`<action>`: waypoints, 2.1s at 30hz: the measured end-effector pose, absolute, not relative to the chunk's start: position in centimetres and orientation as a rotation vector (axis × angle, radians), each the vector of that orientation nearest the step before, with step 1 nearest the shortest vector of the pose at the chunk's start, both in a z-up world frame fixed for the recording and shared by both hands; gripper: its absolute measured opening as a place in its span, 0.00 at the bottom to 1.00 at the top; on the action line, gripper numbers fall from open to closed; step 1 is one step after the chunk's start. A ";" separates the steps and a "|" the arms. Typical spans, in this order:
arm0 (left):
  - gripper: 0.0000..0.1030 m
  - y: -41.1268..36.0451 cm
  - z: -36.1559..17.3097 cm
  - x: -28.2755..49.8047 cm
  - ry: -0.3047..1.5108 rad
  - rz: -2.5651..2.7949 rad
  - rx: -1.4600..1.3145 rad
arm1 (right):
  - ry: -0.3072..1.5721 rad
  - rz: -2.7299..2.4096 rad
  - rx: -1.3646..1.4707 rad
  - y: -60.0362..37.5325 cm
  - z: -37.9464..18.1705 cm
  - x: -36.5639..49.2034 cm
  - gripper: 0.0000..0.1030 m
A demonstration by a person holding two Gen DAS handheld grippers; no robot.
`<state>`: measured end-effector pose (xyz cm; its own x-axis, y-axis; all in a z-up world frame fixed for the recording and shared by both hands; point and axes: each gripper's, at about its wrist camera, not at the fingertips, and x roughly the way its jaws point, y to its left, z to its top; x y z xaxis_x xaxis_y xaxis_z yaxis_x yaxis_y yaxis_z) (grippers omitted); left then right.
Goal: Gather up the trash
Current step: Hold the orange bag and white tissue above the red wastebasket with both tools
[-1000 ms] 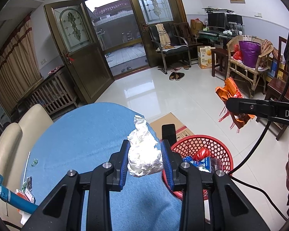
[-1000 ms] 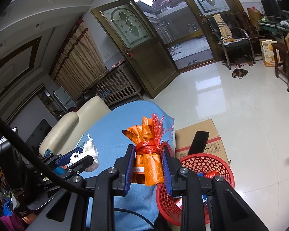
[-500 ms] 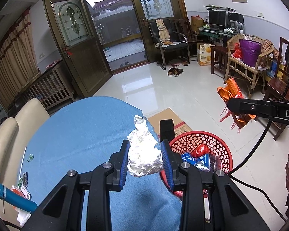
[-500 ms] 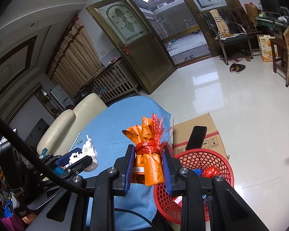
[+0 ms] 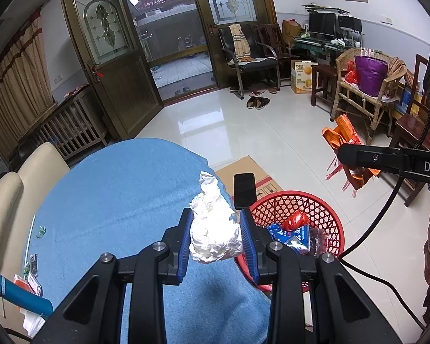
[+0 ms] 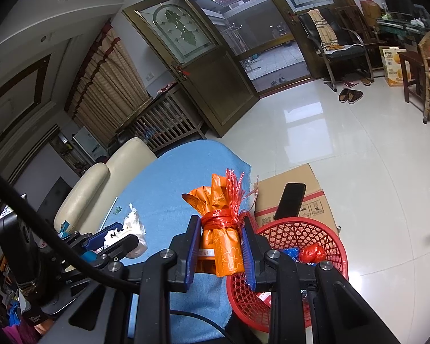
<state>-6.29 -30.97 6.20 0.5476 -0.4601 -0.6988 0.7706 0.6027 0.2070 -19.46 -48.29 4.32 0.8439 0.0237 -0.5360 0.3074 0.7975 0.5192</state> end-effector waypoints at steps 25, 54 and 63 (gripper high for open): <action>0.34 -31.4 4.8 -6.1 0.695 -0.789 0.538 | 0.591 -0.186 0.668 -48.9 3.7 -18.6 0.28; 0.34 -31.8 3.8 -6.1 0.723 -0.801 0.541 | 0.609 -0.196 0.683 -49.1 2.9 -18.1 0.28; 0.34 -32.0 3.6 -6.2 0.727 -0.804 0.544 | 0.612 -0.199 0.682 -49.0 2.7 -17.8 0.28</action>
<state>-6.19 -31.98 3.58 0.4809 -0.4462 -0.7548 0.7954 0.5841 0.1614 -17.80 -48.96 2.73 0.8073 0.0227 -0.5897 0.3655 0.7653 0.5299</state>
